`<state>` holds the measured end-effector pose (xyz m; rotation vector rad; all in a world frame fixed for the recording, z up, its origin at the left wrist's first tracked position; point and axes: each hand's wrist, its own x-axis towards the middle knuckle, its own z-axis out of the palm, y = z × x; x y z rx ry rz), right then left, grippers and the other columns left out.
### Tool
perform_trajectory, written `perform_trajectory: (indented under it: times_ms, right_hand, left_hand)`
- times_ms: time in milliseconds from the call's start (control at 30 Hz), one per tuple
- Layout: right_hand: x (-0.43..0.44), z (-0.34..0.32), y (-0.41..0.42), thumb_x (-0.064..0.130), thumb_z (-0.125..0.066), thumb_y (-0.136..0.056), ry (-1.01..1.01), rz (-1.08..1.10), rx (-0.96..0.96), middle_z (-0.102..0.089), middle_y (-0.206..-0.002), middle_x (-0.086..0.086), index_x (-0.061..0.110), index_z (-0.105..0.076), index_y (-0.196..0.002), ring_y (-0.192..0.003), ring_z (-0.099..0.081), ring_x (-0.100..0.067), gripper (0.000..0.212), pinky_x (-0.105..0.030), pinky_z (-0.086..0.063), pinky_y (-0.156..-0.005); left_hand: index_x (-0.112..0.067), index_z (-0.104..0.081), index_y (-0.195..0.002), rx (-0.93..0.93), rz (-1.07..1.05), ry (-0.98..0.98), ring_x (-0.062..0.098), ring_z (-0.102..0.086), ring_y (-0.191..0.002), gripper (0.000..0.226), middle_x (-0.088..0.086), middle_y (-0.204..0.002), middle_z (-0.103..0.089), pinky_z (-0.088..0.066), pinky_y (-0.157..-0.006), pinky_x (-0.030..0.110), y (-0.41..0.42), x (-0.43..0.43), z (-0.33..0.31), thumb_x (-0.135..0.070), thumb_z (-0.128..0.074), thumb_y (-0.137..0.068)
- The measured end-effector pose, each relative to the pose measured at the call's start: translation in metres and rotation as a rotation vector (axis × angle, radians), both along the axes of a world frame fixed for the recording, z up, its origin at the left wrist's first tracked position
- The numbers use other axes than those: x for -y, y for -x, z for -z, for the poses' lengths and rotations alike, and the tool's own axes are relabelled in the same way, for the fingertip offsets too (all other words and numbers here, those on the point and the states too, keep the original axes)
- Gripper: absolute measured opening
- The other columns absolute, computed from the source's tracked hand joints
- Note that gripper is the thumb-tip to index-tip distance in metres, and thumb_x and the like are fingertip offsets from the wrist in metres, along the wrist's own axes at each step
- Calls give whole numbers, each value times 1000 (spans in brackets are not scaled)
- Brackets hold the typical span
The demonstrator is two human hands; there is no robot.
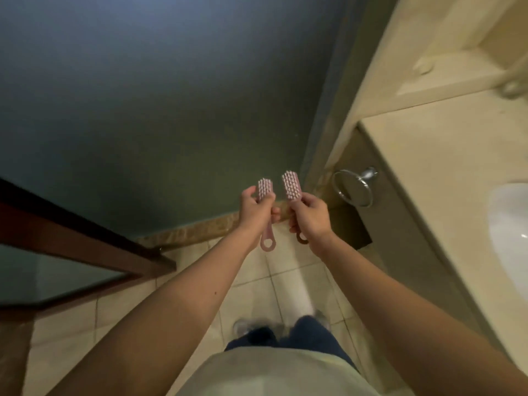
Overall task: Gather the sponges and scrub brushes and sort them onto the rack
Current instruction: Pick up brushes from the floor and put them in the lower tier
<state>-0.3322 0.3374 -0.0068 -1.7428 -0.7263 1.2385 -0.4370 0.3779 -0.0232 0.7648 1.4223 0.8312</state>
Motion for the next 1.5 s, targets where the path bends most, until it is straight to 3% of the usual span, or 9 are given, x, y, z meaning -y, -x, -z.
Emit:
perform_trajectory:
  times_ms: [200, 333, 567, 700, 867, 1000, 1333, 1500]
  right_hand:
    - [25, -35, -81, 5, -46, -93, -56, 233, -58, -47, -54, -8, 5, -56, -78, -31, -38, -13, 18, -13, -24, -32]
    - [49, -51, -135, 3, -45, -91, -125, 333, -100, -49, -59, -9, 4, -56, -79, -36, -38, -15, 16, -16, -25, -33]
    - [103, -66, -223, 4, -40, -92, -146, 436, -63, -54, -60, -9, 3, -60, -81, -38, -43, -15, 23, -25, -33, -38]
    - [133, -73, -270, 0, -37, -88, -180, 533, -85, -56, -67, -10, 2, -60, -88, -43, -45, -15, 23, -28, -37, -42]
    - [165, -80, -325, 2, -38, -88, -199, 696, -84, -60, -68, -8, 4, -61, -86, -40, -48, -14, 23, -24, -38, -39]
    - [185, -85, -359, 6, -42, -90, -234, 871, -113, -61, -68, -9, 6, -60, -82, -42, -50, -16, 20, -24, -44, -40]
    - [220, -85, -418, 14, -47, -90, -269, 1196, -92, -56, -66, -12, 6, -57, -81, -47, -52, -23, 16, -28, -46, -44]
    - [243, -81, -422, 17, -46, -92, -215, 1386, -47, -54, -63, -8, 7, -58, -90, -43, -50, -17, 16, -27, -35, -43]
  left_hand:
    - [-13, -34, -138, 53, 172, -66, 11, -60, -67, 51, 1, -97, -59, -54, -55, 21, -87, 14, -49, -1, -55, -92]
    - [-11, -37, -139, 25, 296, -108, 13, -65, -79, 55, 9, -116, -61, -57, -67, 23, -137, 26, -70, 2, -56, -90]
    - [-13, -37, -142, 103, 426, -143, 15, -65, -100, 68, 5, -115, -63, -57, -74, 21, -237, 64, -91, 14, -60, -84]
    - [-6, -43, -138, 156, 495, -133, 13, -67, -84, 55, 4, -100, -65, -56, -66, 17, -288, 89, -99, 12, -56, -88]
    - [-7, -61, -104, 151, 624, -144, 14, -67, -74, 19, 6, -92, -68, -55, -62, 19, -346, 109, -104, 5, -54, -91]
    - [-11, -61, -88, 146, 753, -146, 15, -66, -69, 14, 5, -85, -67, -57, -64, 21, -391, 121, -105, 1, -55, -92]
    - [-9, -63, -86, 138, 1177, -124, 16, -68, -69, 10, 6, -82, -67, -57, -65, 25, -490, 138, -111, -8, -56, -93]
    - [-4, -61, -90, 163, 1398, -75, 18, -64, -60, 12, 8, -78, -64, -57, -57, 24, -522, 158, -107, -11, -54, -96]
